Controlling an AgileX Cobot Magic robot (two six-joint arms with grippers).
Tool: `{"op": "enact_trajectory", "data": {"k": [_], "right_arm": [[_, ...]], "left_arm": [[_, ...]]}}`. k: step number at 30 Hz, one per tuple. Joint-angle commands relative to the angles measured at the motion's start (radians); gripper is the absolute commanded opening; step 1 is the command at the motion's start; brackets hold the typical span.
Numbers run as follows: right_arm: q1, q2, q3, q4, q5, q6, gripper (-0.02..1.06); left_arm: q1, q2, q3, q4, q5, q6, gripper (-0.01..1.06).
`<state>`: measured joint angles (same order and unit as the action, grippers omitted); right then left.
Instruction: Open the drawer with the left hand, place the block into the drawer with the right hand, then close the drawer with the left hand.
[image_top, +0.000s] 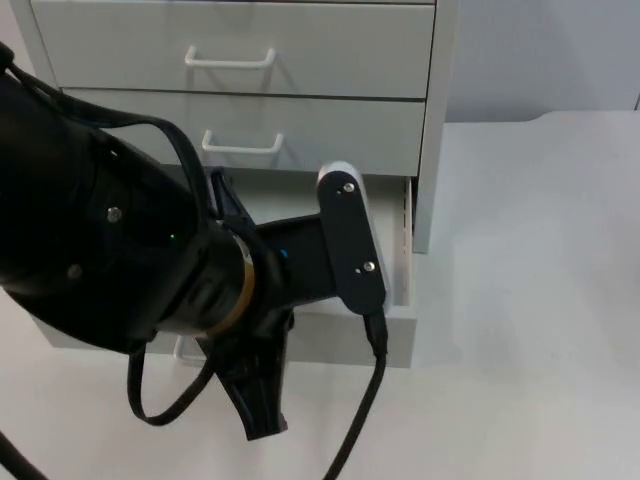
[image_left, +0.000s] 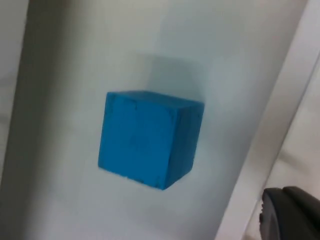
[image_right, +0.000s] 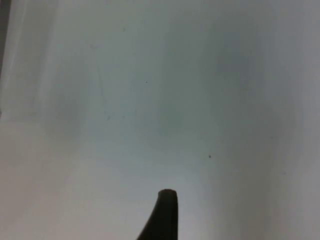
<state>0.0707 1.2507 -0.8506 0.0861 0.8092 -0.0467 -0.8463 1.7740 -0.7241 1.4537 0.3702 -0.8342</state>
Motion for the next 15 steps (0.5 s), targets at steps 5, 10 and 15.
{"op": "enact_trajectory", "data": {"k": [5, 10, 15], "right_arm": [[-0.006, -0.011, 0.004, 0.006, -0.012, -0.006, 0.76], [-0.006, -0.011, 0.004, 0.006, -0.012, -0.006, 0.76], [-0.006, -0.011, 0.004, 0.006, -0.012, -0.006, 0.76]], "left_arm": [[0.000, -0.004, 0.001, -0.027, -0.043, -0.010, 0.00], [0.000, 0.013, 0.001, -0.010, -0.045, -0.010, 0.00], [0.000, 0.030, 0.001, -0.014, -0.080, -0.010, 0.00]]}}
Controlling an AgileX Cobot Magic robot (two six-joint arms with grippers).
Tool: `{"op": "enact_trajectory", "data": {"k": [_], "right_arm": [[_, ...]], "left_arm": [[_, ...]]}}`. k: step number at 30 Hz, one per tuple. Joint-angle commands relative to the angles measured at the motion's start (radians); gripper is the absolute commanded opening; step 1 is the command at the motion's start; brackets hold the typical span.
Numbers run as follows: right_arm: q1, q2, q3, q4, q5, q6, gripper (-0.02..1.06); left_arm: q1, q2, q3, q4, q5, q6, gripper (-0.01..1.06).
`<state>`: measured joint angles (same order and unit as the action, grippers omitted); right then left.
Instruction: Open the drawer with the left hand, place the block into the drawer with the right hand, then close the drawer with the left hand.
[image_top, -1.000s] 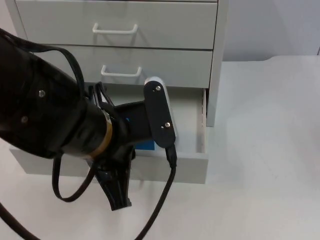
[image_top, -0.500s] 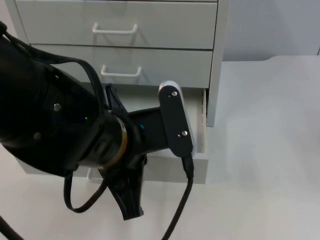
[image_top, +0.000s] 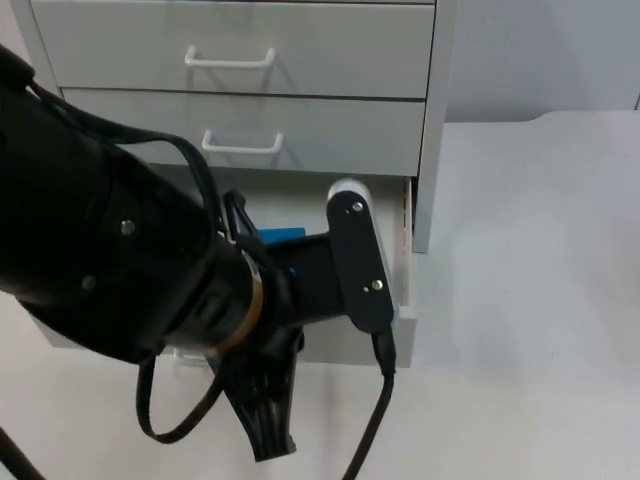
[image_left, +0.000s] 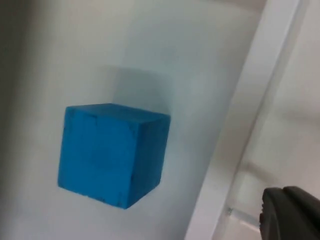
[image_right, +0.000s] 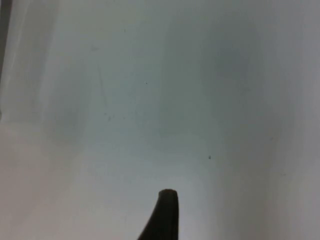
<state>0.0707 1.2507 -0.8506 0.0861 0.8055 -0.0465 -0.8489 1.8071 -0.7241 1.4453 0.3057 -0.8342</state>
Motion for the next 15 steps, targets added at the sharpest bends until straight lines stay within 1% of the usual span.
{"op": "enact_trajectory", "data": {"k": [1, 3, 5, 9, 10, 11, 13, 15], "right_arm": [[-0.006, -0.011, 0.004, 0.006, -0.010, -0.007, 0.76], [-0.006, -0.011, 0.004, 0.006, -0.010, -0.007, 0.76], [-0.006, -0.011, 0.004, 0.006, -0.010, -0.007, 0.76], [-0.006, -0.011, 0.004, 0.006, -0.009, 0.005, 0.76], [-0.006, -0.011, 0.004, 0.006, -0.009, 0.005, 0.76], [-0.006, -0.011, 0.004, 0.006, -0.009, 0.005, 0.76], [-0.006, -0.011, 0.004, 0.006, -0.011, 0.005, 0.76], [-0.006, -0.011, 0.004, 0.006, -0.013, 0.005, 0.76]], "left_arm": [[0.002, 0.002, 0.001, 0.007, -0.019, -0.010, 0.00], [0.014, 0.016, 0.001, 0.060, 0.009, -0.012, 0.00], [0.026, 0.021, 0.001, 0.070, 0.014, -0.012, 0.00], [0.111, 0.058, -0.002, 0.094, -0.021, -0.015, 0.00], [0.111, 0.058, -0.002, 0.094, -0.021, -0.015, 0.00], [0.140, 0.069, -0.012, 0.113, -0.024, -0.027, 0.00], [0.167, 0.071, -0.036, 0.148, -0.024, -0.041, 0.00], [0.178, 0.071, -0.052, 0.166, -0.022, -0.049, 0.00]]}}
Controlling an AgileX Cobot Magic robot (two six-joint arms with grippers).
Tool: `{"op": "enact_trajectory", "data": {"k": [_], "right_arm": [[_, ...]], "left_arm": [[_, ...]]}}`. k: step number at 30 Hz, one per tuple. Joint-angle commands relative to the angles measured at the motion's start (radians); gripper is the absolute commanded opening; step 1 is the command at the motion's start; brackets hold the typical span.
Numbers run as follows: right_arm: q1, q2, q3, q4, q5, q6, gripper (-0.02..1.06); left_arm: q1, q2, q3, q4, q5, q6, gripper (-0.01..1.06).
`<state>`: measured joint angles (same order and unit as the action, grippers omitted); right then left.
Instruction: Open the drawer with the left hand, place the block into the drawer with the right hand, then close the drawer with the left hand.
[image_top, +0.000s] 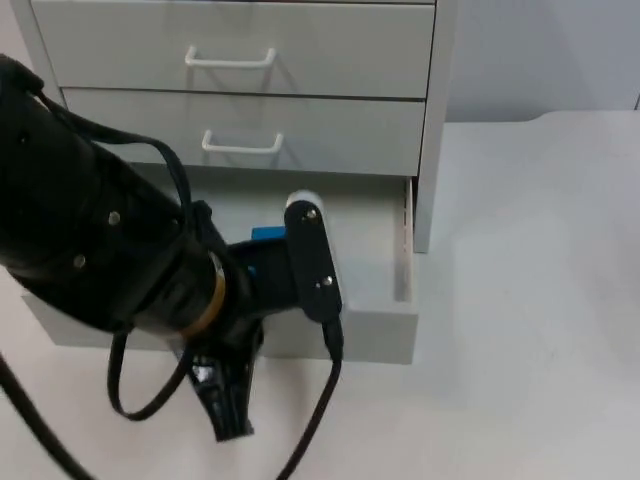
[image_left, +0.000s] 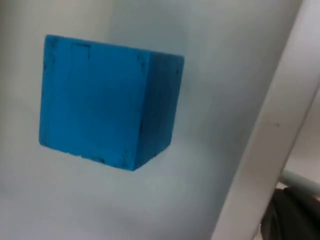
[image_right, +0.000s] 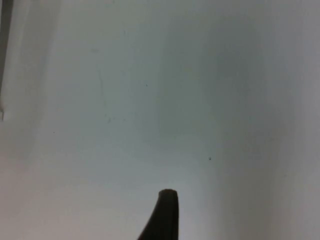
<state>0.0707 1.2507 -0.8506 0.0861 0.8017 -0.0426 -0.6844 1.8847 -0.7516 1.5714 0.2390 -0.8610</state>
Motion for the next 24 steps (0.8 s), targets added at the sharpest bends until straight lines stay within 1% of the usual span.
{"op": "enact_trajectory", "data": {"k": [1, 3, 4, 6, 9, 14, 17, 18, 19, 20, 22, 24], "right_arm": [[-0.006, -0.011, 0.004, 0.006, -0.014, 0.001, 0.76], [-0.006, -0.011, 0.004, 0.006, -0.020, 0.001, 0.76], [-0.006, -0.011, 0.004, 0.006, -0.020, 0.001, 0.76], [-0.006, -0.011, 0.004, 0.006, -0.020, 0.001, 0.76], [-0.006, -0.011, 0.004, 0.006, -0.020, 0.001, 0.76], [-0.006, -0.011, 0.004, 0.006, -0.020, 0.001, 0.76], [-0.006, -0.011, 0.004, 0.006, -0.024, 0.001, 0.76], [-0.006, -0.011, 0.004, 0.006, -0.029, 0.001, 0.76], [-0.006, -0.011, 0.004, 0.006, -0.029, 0.001, 0.76], [-0.006, -0.011, 0.004, 0.006, -0.031, 0.001, 0.76], [-0.006, -0.011, 0.004, 0.006, -0.033, 0.001, 0.76], [-0.006, -0.011, 0.004, 0.006, -0.033, 0.001, 0.76]], "left_arm": [[0.028, -0.006, -0.044, 0.047, 0.045, -0.026, 0.00], [0.065, 0.002, -0.084, 0.047, 0.043, -0.030, 0.00], [0.065, 0.002, -0.084, 0.047, 0.043, -0.030, 0.00], [0.123, 0.022, -0.132, 0.062, 0.036, -0.032, 0.00], [0.179, 0.065, -0.181, 0.103, 0.033, -0.035, 0.00], [0.215, 0.104, -0.234, 0.131, 0.046, -0.047, 0.00], [0.232, 0.121, -0.272, 0.173, 0.055, -0.115, 0.00], [0.233, 0.128, -0.284, 0.173, 0.082, -0.158, 0.00], [0.233, 0.128, -0.284, 0.173, 0.082, -0.158, 0.00], [0.236, 0.135, -0.305, 0.173, 0.118, -0.193, 0.00], [0.237, 0.149, -0.330, 0.173, 0.152, -0.211, 0.00], [0.237, 0.155, -0.342, 0.173, 0.156, -0.218, 0.00]]}}
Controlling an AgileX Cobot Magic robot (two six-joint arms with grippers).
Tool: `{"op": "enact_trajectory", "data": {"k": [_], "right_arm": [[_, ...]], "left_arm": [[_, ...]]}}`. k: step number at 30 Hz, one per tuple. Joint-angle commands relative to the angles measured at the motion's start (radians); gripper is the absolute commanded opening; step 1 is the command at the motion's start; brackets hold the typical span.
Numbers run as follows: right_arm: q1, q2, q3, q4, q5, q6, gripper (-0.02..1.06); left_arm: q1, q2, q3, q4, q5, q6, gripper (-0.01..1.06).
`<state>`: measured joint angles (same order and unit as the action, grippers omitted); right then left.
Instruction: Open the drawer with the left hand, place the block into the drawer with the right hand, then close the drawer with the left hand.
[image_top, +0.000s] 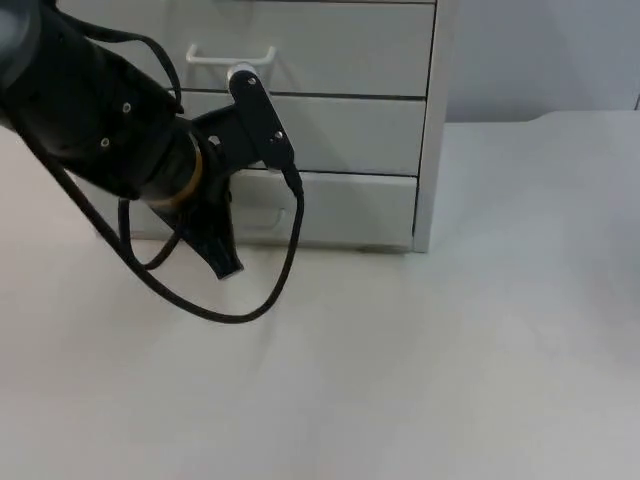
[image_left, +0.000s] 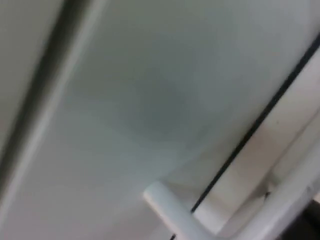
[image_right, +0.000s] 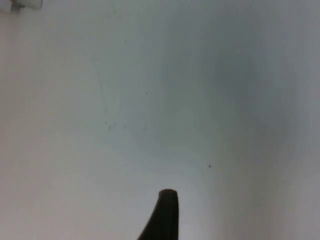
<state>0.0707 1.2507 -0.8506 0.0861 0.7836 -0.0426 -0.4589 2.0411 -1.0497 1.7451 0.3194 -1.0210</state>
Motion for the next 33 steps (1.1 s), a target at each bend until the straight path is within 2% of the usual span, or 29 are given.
{"op": "enact_trajectory", "data": {"k": [1, 5, 13, 21, 25, 26, 28, 33], "right_arm": [[-0.006, -0.011, 0.004, 0.006, -0.017, 0.001, 0.76], [-0.006, -0.011, 0.004, 0.006, -0.017, 0.001, 0.76], [-0.006, -0.011, 0.004, 0.006, -0.017, 0.001, 0.76], [-0.006, -0.011, 0.004, 0.022, -0.015, 0.001, 0.76], [-0.006, -0.011, 0.004, 0.022, -0.008, 0.001, 0.76], [-0.006, -0.011, 0.004, 0.022, -0.008, 0.001, 0.76], [-0.006, -0.011, 0.004, 0.022, -0.005, 0.001, 0.76], [-0.006, -0.011, 0.004, 0.022, 0.001, 0.001, 0.76]], "left_arm": [[0.012, 0.002, -0.048, -0.001, 0.082, -0.058, 0.00], [0.012, 0.004, -0.060, -0.001, 0.124, -0.122, 0.00], [-0.026, 0.002, -0.060, -0.034, 0.198, -0.128, 0.00], [-0.092, -0.028, -0.060, -0.218, 0.218, 0.026, 0.00], [-0.129, -0.070, -0.053, -0.374, 0.273, 0.154, 0.00], [-0.129, -0.070, -0.053, -0.374, 0.273, 0.154, 0.00], [-0.156, -0.111, -0.027, -0.456, 0.278, 0.211, 0.00], [-0.197, -0.210, 0.049, -0.573, 0.278, 0.250, 0.00]]}}
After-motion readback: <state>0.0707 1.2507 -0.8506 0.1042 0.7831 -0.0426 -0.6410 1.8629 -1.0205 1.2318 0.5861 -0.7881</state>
